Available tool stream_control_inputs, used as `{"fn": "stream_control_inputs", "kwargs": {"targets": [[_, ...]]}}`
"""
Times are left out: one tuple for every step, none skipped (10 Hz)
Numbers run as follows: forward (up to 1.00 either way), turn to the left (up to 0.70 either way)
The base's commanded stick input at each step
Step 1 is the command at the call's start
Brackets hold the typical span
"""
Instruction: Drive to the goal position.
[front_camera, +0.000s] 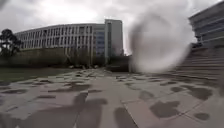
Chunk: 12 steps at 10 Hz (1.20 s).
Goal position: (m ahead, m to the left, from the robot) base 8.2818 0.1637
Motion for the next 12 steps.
{"fn": "stream_control_inputs", "kwargs": {"targets": [[0.7,0.0],[0.7,0.0],[0.7,0.0],[0.7,0.01],[0.7,0.03],[0.7,0.19],[0.7,0.33],[0.7,0.34],[0.7,0.17],[0.7,0.02],[0.7,0.02],[0.7,0.02]]}}
